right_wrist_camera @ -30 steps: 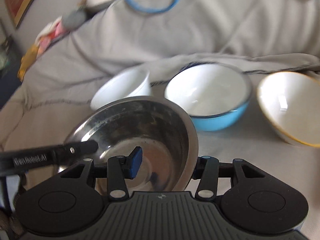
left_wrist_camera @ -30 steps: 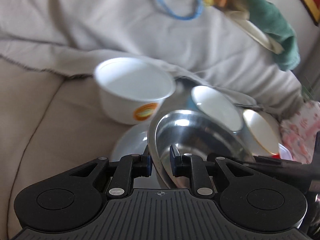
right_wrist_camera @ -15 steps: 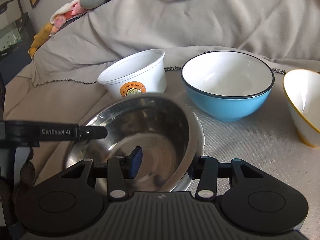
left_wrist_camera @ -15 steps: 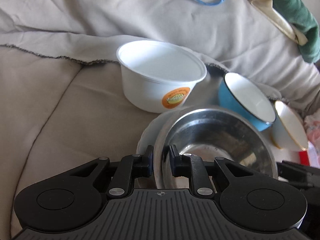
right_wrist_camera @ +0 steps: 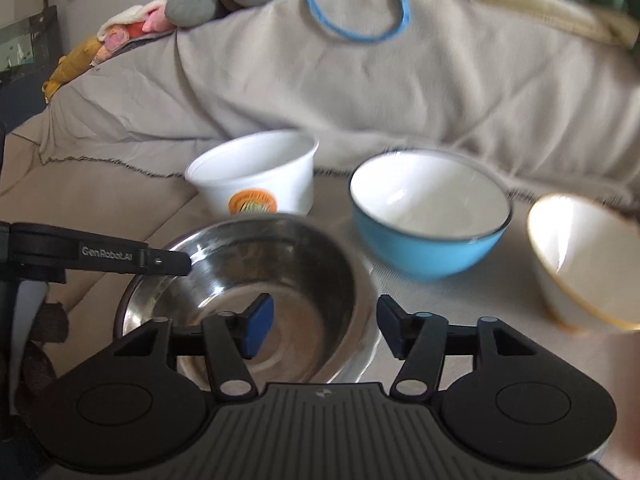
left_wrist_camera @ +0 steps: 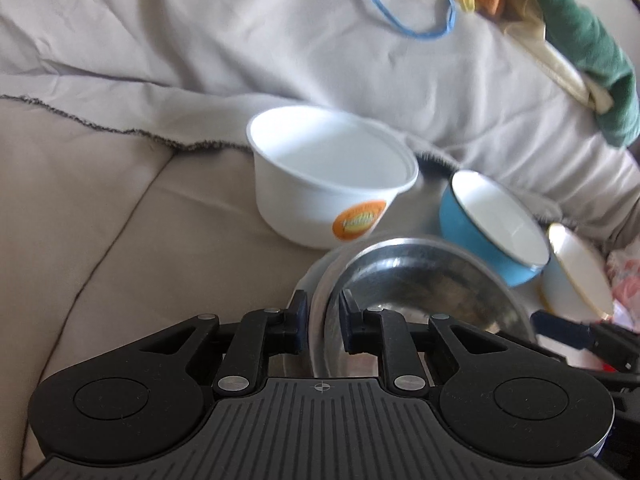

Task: Organize plates and bowls
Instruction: 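Lift the steel bowl with both tools and set it onto the floral plate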

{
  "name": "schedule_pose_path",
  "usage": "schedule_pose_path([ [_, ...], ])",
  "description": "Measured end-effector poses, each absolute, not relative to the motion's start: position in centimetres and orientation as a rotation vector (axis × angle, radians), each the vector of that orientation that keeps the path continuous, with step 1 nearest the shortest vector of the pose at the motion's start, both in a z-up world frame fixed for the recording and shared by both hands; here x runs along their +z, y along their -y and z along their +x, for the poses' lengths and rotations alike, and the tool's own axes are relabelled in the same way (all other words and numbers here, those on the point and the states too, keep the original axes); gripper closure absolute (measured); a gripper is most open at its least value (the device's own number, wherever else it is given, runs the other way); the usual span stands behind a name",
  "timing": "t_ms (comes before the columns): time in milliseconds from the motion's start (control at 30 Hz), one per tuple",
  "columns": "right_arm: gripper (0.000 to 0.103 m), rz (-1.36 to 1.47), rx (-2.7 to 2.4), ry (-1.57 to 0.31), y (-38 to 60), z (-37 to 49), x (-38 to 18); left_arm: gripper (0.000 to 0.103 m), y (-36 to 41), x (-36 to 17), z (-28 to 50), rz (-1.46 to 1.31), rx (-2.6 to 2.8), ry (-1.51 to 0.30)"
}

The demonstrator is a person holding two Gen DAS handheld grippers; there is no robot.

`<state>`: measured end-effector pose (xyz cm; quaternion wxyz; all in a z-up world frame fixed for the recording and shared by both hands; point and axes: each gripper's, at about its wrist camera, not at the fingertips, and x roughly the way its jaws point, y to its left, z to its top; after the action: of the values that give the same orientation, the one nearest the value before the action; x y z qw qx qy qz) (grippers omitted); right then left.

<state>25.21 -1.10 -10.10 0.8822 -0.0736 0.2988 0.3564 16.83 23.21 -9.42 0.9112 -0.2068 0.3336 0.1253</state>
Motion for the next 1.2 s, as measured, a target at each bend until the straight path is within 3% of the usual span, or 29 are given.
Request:
schedule_pose_path([
  [133, 0.039, -0.127, 0.718, -0.638, 1.7, 26.1, -10.3, 0.064, -23.5, -9.6, 17.0, -0.412, 0.313, -0.71],
  [267, 0.037, -0.103, 0.689, -0.713, 2.0, 27.4, -11.4, 0.059, -23.5, -10.1, 17.4, -0.4, 0.324, -0.757],
  [533, 0.027, -0.038, 0.832, -0.836, 1.3, 27.1, -12.6, 0.078, -25.3, -12.3, 17.8, -0.595, 0.239, -0.856],
  [1200, 0.027, -0.025, 0.892, -0.835, -1.0, 26.0, -12.9, 0.07, -26.3, -11.0, 16.7, -0.552, 0.425, -0.777],
])
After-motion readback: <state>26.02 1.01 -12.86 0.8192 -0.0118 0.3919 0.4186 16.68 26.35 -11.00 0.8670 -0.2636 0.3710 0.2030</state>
